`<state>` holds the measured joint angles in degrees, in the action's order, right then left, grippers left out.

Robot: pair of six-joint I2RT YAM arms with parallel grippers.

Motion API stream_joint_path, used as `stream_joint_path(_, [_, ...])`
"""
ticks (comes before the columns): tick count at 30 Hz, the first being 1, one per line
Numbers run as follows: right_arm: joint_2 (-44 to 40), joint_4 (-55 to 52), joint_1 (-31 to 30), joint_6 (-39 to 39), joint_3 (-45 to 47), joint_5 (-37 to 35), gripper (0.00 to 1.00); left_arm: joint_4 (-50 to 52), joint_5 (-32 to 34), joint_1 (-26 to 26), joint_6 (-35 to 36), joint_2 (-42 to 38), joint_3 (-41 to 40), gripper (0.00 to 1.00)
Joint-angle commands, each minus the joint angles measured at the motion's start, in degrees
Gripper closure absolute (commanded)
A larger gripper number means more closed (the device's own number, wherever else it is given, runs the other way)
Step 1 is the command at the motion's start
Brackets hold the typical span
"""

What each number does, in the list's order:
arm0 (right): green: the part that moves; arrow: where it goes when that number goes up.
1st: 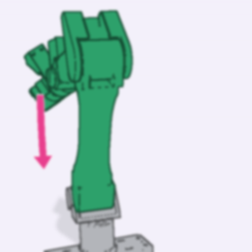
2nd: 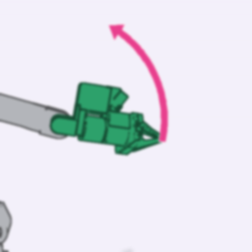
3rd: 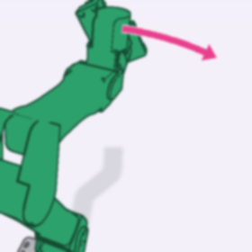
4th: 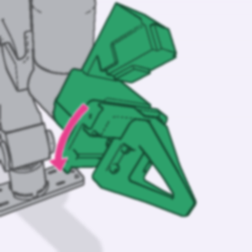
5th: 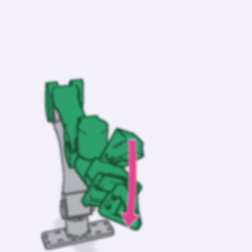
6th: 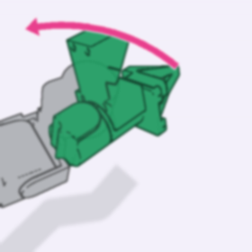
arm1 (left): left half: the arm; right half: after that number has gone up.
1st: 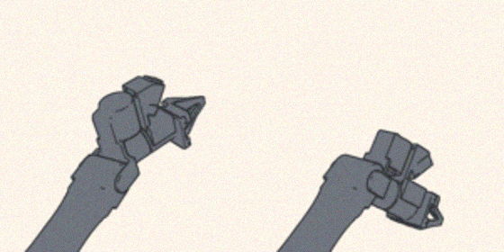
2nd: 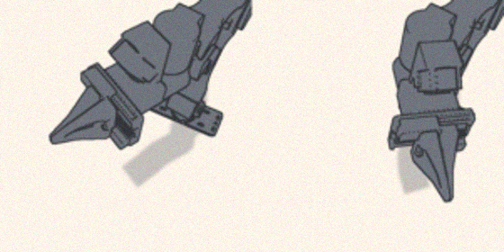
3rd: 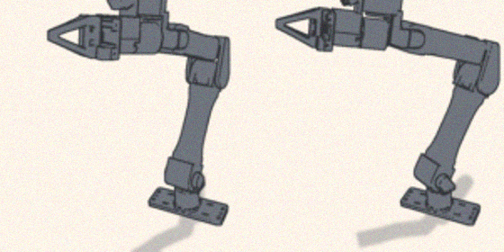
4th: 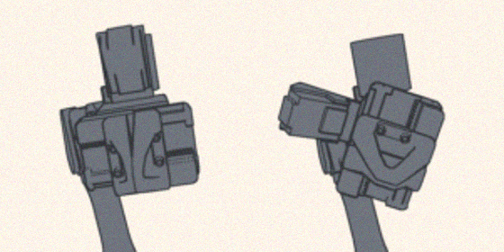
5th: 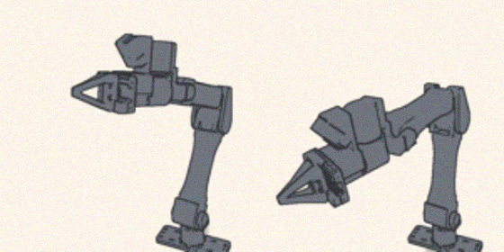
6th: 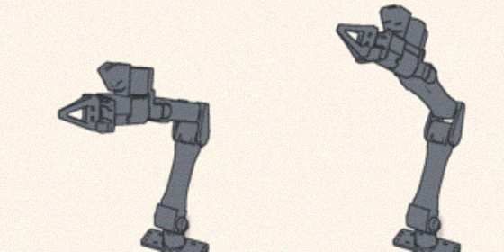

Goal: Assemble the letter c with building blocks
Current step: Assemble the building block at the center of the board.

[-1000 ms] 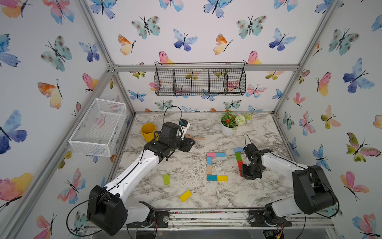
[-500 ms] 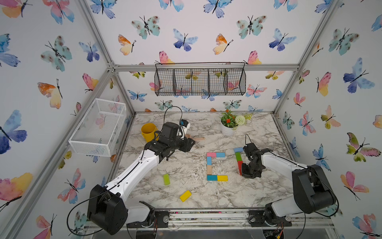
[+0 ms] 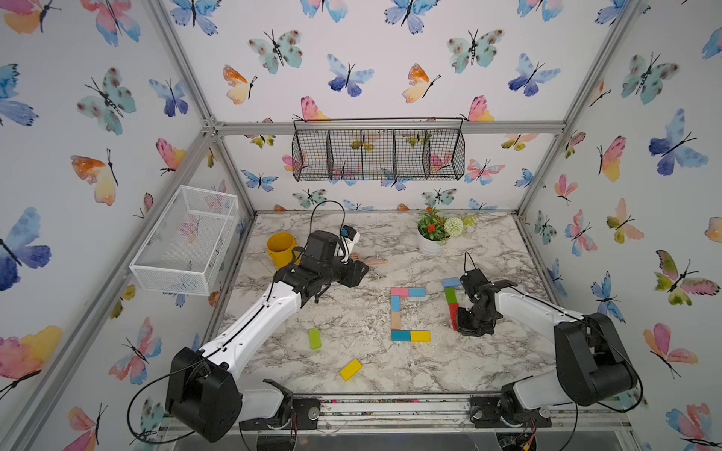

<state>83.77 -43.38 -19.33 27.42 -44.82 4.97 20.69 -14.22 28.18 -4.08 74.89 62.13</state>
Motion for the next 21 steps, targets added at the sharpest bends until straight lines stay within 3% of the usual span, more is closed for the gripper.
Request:
stream_joint_path(1, [-3.1, -2.9, -0.2, 0.1, -2.2, 1.3, 0.94, -0.3, -0.1, -0.1, 0.6, 0.4, 0.0, 0.42])
stream_joint_path(10, [-8.7, -2.1, -0.2, 1.2, -7.2, 4.3, 0.87, -0.3, 1.3, -0.1, 0.7, 0.6, -0.2, 0.41])
stream_joint_path(13, [-9.1, -1.5, -0.2, 0.4, -9.8, 4.5, 0.78, -0.4, 1.8, 0.0, 0.7, 1.0, -0.3, 0.41])
stream_joint_path(17, [-9.2, 0.4, -0.2, -1.0, -11.9, 5.9, 0.7, -0.3, 7.4, -0.1, -0.4, 1.4, -0.2, 0.41])
stream_joint_path(21, [-9.5, 3.4, -0.2, -1.7, -12.1, 3.0, 0.6, -0.6, 8.6, 0.0, -0.2, 1.6, -0.1, 0.41])
